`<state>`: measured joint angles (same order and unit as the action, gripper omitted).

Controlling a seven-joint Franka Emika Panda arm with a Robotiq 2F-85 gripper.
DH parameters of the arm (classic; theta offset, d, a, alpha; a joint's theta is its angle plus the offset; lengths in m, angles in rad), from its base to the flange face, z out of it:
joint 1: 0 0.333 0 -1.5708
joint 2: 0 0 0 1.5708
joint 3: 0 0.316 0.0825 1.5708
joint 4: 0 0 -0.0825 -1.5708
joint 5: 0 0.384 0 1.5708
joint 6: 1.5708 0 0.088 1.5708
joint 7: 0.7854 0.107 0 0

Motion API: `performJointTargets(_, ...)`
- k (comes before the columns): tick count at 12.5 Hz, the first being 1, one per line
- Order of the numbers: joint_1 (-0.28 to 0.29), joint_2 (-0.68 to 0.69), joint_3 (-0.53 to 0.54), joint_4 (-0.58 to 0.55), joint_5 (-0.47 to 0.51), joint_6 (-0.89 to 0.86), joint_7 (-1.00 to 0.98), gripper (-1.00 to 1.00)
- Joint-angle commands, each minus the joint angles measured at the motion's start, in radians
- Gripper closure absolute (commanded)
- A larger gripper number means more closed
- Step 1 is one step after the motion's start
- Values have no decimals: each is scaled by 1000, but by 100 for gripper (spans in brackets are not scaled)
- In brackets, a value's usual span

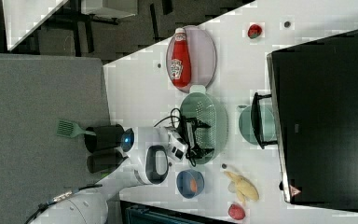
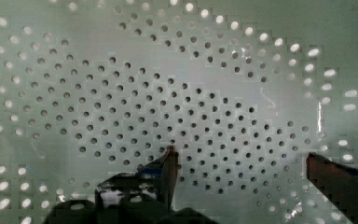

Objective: Drag strainer right to left.

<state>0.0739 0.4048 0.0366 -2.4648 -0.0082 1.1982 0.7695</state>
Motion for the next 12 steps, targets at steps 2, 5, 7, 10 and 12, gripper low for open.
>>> performJointTargets(2, 87, -32, 35, 0, 2, 11, 203, -100)
performJointTargets(5, 152, -17, 55, 24, 2, 9, 322, -100)
performJointTargets(7, 191, -1, 62, 49, 2, 1, 364, -100)
performJointTargets(10, 245, 33, 62, 99, 6, -5, 380, -100)
performJointTargets(12, 278, 55, 62, 134, 24, -12, 380, -100)
